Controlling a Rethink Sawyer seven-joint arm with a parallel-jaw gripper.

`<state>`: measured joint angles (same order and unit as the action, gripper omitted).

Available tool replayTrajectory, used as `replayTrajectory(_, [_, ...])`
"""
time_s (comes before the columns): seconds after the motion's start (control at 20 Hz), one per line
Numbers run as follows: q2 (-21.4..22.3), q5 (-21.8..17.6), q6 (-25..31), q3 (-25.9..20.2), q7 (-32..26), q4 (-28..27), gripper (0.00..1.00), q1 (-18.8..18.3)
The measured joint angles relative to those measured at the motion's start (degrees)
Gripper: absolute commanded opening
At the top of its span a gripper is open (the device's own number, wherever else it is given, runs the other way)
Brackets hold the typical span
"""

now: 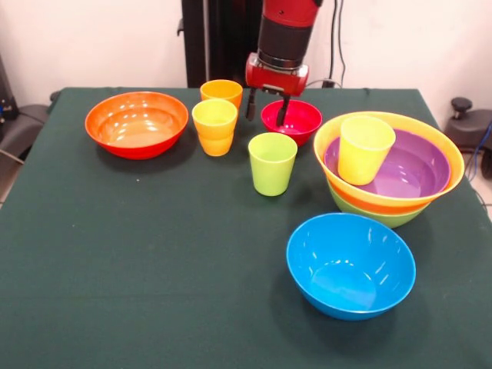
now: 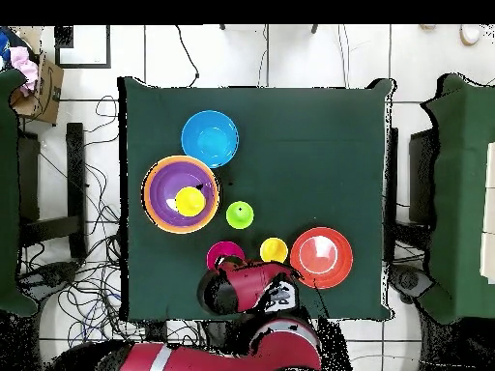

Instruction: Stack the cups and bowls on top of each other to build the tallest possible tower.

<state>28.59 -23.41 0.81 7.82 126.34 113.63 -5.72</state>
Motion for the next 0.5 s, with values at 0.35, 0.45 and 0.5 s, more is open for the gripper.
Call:
replayTrajectory(0.35, [-2.3, 0.0, -1.9, 0.8, 0.0, 0.0, 1.0, 0.5])
replayTrajectory(0.45, [-2.6, 0.0, -2.2, 1.0, 0.0, 0.0, 1.0, 0.6])
replayTrajectory(0.5, [-3.1, 0.0, -2.9, 1.4, 0.0, 0.0, 1.0, 0.8])
